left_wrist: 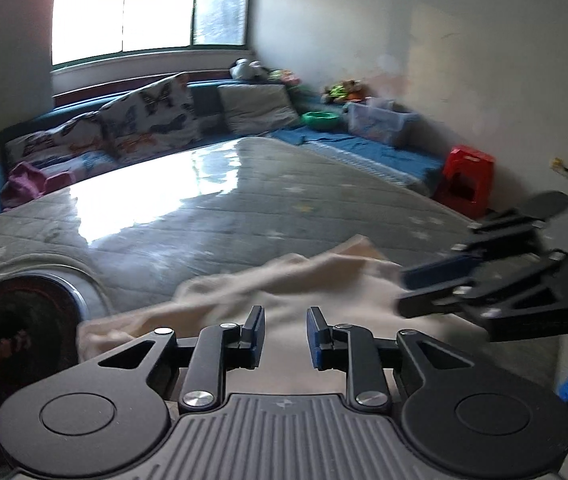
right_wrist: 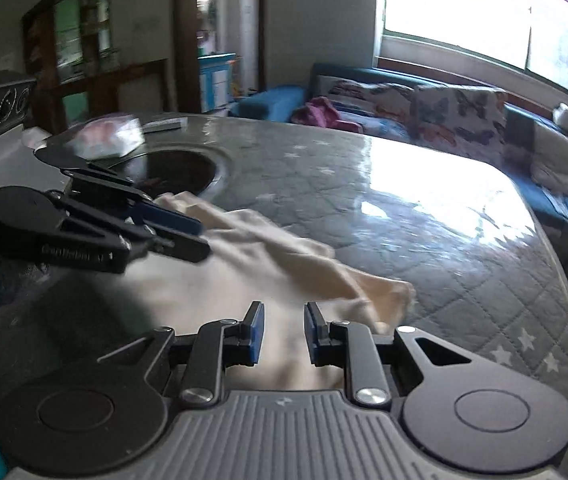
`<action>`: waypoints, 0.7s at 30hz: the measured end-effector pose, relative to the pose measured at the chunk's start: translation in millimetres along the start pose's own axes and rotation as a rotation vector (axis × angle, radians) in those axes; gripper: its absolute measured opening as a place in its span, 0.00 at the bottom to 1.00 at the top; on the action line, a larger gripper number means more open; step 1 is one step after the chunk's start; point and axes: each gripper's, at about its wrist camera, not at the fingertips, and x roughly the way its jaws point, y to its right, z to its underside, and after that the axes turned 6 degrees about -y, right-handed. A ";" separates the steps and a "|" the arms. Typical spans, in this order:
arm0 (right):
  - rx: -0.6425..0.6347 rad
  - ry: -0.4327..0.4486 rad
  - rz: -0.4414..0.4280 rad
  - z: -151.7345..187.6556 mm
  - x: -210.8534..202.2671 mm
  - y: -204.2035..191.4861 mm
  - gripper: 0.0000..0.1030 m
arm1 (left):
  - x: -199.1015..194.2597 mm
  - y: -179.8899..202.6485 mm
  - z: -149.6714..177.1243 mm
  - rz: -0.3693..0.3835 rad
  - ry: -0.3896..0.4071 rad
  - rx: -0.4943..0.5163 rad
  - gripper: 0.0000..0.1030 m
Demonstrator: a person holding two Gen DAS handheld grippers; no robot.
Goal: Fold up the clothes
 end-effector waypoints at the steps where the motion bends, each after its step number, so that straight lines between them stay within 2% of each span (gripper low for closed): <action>1: -0.012 0.001 -0.005 1.8 -1.3 -4.8 0.19 | -3.2 5.9 4.6 0.004 0.002 0.007 0.24; 4: -0.031 0.002 -0.020 8.1 -4.6 -14.0 0.19 | -8.3 16.0 14.8 0.014 0.012 0.019 0.24; 9: -0.036 -0.020 -0.015 23.5 -0.2 -17.4 0.20 | -0.8 20.2 27.1 0.017 -0.023 0.009 0.24; 13: 0.020 -0.010 -0.036 30.3 2.5 -6.9 0.22 | -4.8 7.3 31.5 -0.007 -0.021 -0.040 0.25; 21: 0.005 -0.015 -0.032 29.6 2.1 -7.7 0.23 | -14.8 -20.1 39.6 -0.056 -0.011 -0.142 0.26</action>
